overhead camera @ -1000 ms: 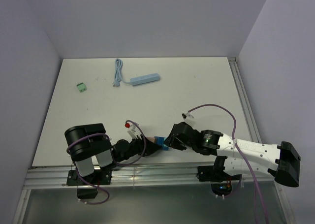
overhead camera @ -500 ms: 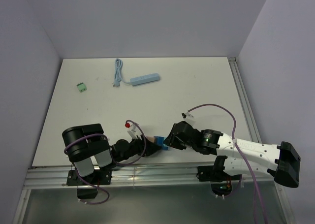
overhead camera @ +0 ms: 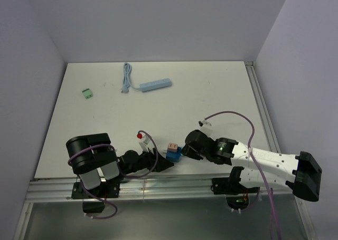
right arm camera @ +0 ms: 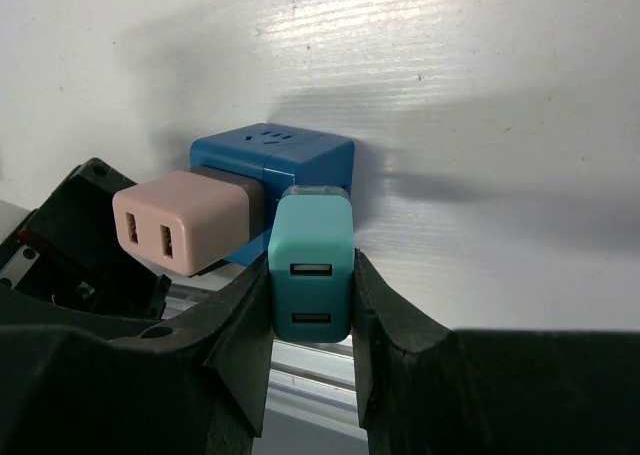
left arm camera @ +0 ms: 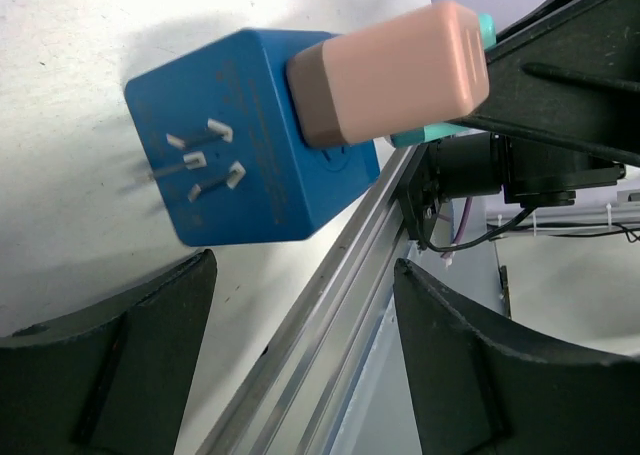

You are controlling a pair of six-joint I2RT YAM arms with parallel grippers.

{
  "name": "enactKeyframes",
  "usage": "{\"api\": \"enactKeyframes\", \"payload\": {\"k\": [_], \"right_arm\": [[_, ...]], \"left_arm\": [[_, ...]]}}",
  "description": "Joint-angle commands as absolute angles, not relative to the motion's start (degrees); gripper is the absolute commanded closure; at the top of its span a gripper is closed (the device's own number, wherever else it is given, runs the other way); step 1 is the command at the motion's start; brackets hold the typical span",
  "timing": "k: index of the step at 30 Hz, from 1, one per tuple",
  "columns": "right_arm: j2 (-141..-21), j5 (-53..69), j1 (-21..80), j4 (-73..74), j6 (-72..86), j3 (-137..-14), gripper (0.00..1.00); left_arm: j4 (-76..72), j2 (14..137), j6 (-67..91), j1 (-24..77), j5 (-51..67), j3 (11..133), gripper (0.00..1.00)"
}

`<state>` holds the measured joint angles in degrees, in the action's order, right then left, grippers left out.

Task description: Insert the plug

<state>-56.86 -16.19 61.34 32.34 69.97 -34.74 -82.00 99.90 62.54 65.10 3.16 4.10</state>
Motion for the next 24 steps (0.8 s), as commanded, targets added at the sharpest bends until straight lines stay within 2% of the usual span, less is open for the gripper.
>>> {"api": "enactKeyframes", "payload": {"k": [1,7,10,14,15,18,24], "right_arm": [[-56.9,-18.6,61.1,32.5,69.8,-34.8,1.00],[-54.6,-19.5,61.2,33.0,71.4,-33.8,1.00],[-52.2,-21.5,61.1,36.0,72.7,-33.0,1.00],[-47.9,-23.6,61.1,40.2,74.4,-31.2,1.00],[-46.9,-23.7,61.1,40.8,74.9,-30.9,1.00],[-43.2,-23.5,61.1,41.2,75.5,-29.4,1.00],[-41.9,-23.5,61.2,42.4,75.1,-30.2,1.00]], "left_arm": [[-106.6,99.2,60.1,65.7,3.9,2.6,0.22],[-106.3,97.8,58.7,65.7,3.8,2.2,0.17],[-100.3,94.4,56.8,66.0,3.2,3.1,0.14],[-83.9,84.0,50.3,69.1,-3.8,5.2,0.15],[-72.4,78.0,46.5,71.0,-6.4,6.1,0.14],[-55.8,69.9,38.4,76.2,-15.3,10.9,0.11],[-44.7,69.5,36.5,77.1,-19.5,16.4,0.11]]}}
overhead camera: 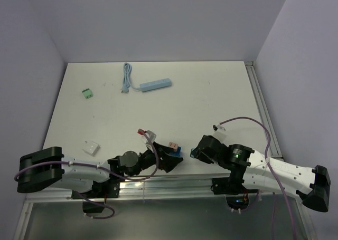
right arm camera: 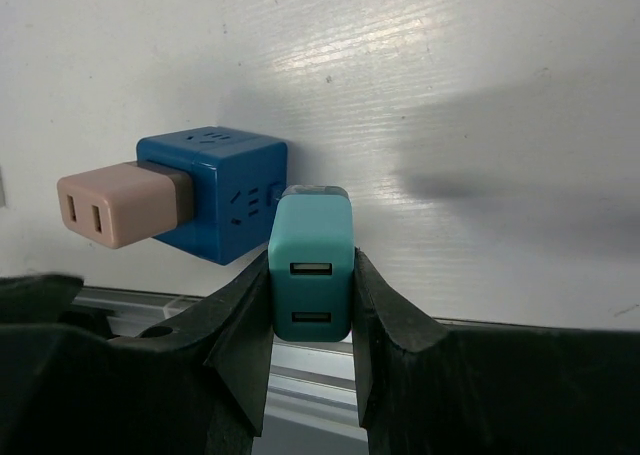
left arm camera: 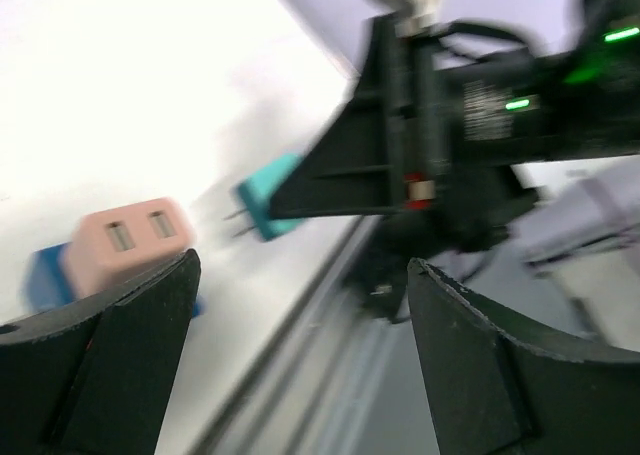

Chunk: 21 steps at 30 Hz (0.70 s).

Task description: Insert the plug

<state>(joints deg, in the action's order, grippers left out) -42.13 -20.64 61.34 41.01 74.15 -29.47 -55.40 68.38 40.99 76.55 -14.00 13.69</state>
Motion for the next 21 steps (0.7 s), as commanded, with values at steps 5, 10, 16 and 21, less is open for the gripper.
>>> {"api": "enactKeyframes", "payload": {"k": [5,10,16,21], "right_arm": [[-40.8,-23.5,61.2,42.2,75.1,-29.9,1.00],[-40.1,-23.6,61.2,42.1,75.1,-29.6,1.00],[-40.3,-23.3,61.2,41.7,74.8,-29.4,1.00],[-39.9,-23.2,61.2,41.4,74.7,-29.1,1.00]], "left_arm": [[-35.9,70.4,36.7,81.6,-27.4,19.4,0.11],[-32.3,71.5,38.4,82.7,-29.4,20.9,0.12],[-28.1,74.3,38.8,83.1,-32.3,23.7,0.12],[-26.1,74.4,38.0,83.7,-35.9,25.1,0.11]]}}
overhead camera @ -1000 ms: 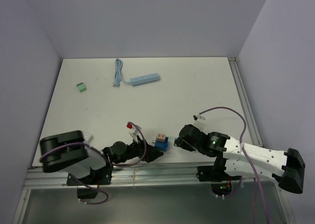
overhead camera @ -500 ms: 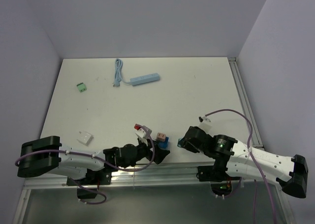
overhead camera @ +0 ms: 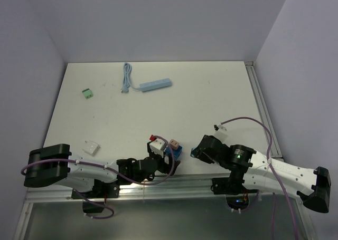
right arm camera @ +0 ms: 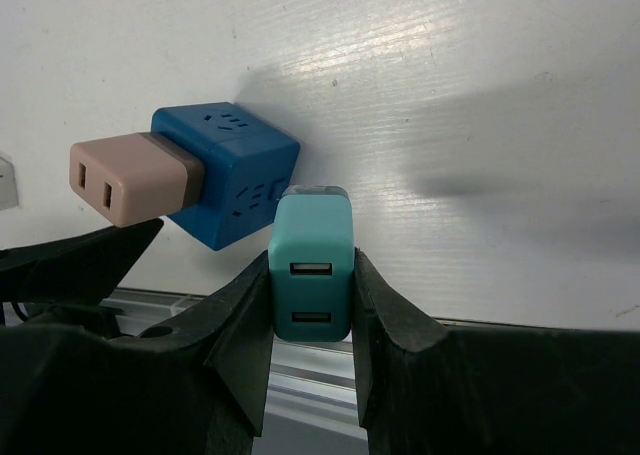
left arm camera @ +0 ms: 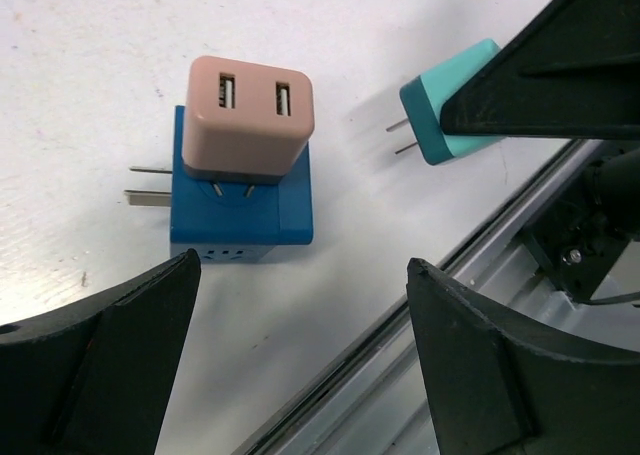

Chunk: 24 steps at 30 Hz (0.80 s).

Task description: Insert the plug

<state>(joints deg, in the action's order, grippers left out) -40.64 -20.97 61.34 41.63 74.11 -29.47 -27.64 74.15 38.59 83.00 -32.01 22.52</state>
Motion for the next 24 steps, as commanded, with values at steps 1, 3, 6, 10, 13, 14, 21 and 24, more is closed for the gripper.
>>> {"api": "enactKeyframes", "payload": {"k": [1,3,6,10,13,14,21,24], "right_arm": [[-40.0,-23.2,61.2,41.4,74.8,-29.1,1.00],[-40.1,-23.1,61.2,41.4,74.8,-29.0,1.00],[-40.3,-22.9,61.2,40.9,74.6,-28.9,1.00],[-40.6,-22.5,61.2,40.3,74.2,-29.3,1.00],[-40.7,-22.5,61.2,40.6,74.2,-29.4,1.00],[-40.6,-22.4,61.2,40.5,74.2,-29.4,1.00],[-41.2,-22.2,61.2,40.3,73.9,-30.0,1.00],[-40.8,-22.1,61.2,40.3,74.1,-29.5,1.00]], "left_arm": [[-26.3,74.3,37.8,83.9,-36.6,25.1,0.11],[-26.8,73.0,36.7,85.1,-38.6,24.6,0.11],[-26.4,72.4,34.5,86.0,-38.8,24.9,0.11],[-28.7,71.7,29.8,86.0,-37.2,23.5,0.11],[-29.3,71.8,26.5,86.0,-36.1,23.3,0.11],[-29.5,72.3,25.1,86.0,-36.0,23.3,0.09],[-30.4,76.7,24.7,84.0,-35.1,24.1,0.08],[-32.5,76.9,23.9,83.1,-34.3,23.5,0.08]]}}
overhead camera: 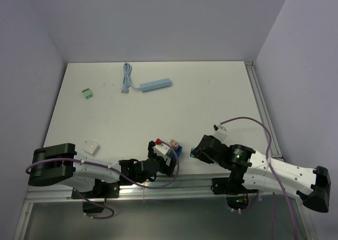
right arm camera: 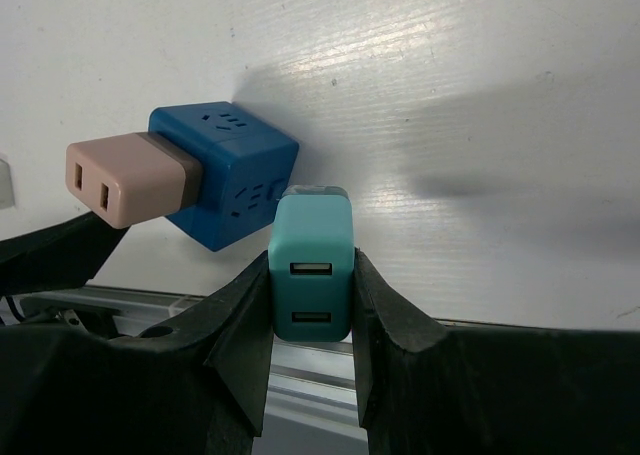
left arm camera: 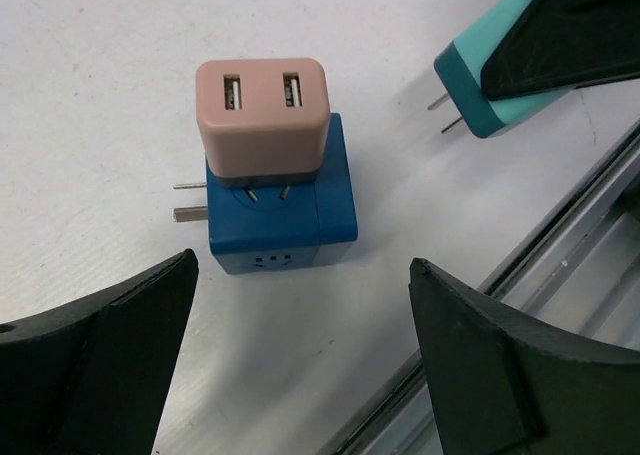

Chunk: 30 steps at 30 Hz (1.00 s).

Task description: Insert the plug

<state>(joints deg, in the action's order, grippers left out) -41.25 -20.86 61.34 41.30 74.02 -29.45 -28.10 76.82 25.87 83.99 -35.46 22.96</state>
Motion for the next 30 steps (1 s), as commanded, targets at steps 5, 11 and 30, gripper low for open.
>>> {"api": "enactKeyframes", "payload": {"k": [5,11,30], "right_arm": [[-40.4,-22.2,61.2,40.1,74.4,-29.2,1.00],[-41.0,-22.1,61.2,39.7,74.2,-29.5,1.00],[-41.5,-21.5,61.3,38.5,74.2,-28.9,1.00]], "left_arm": [[-33.8,77.3,22.6,81.4,-32.9,23.7,0.11],[-34.1,79.6,22.2,80.5,-31.3,24.8,0.15],[-35.6,82.2,23.1,79.3,-30.6,25.6,0.25]]}}
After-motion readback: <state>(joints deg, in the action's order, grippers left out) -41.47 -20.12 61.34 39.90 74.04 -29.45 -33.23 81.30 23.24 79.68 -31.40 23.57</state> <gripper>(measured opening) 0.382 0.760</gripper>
